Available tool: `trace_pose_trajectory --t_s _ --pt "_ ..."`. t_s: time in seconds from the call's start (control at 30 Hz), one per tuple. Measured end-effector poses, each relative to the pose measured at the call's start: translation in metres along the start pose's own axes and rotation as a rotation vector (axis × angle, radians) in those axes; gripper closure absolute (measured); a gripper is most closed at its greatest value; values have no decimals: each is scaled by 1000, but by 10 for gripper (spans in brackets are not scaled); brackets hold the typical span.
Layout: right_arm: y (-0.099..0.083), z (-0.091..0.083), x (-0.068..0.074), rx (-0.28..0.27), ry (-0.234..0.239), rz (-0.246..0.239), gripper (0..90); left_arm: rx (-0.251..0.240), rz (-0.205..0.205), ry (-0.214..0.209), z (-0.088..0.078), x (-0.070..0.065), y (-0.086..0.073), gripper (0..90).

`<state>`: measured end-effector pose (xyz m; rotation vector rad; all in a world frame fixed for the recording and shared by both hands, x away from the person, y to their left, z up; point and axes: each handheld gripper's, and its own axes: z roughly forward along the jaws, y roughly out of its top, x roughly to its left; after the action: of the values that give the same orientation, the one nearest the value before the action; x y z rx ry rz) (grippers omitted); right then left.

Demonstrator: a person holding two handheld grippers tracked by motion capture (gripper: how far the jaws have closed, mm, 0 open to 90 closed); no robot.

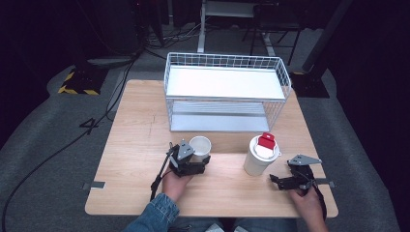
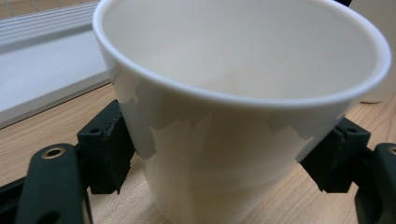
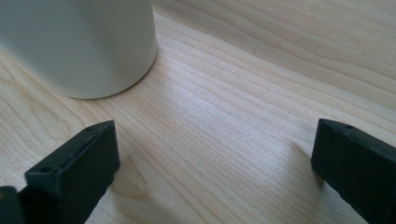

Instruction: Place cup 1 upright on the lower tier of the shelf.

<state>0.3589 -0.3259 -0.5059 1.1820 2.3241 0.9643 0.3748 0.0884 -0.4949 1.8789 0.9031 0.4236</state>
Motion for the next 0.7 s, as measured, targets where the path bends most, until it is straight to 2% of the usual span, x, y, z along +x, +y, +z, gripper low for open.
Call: trace_pose_trajectory --t_s 0.27,0.47,0.7 --pt "0 0 0 0 0 0 12 -8 7 1 -3 -1 2 219" --pt "0 0 0 0 0 0 11 -19 8 -6 -12 -3 6 220" --pt "0 0 0 0 0 0 12 -15 25 -23 -23 -4 23 220"
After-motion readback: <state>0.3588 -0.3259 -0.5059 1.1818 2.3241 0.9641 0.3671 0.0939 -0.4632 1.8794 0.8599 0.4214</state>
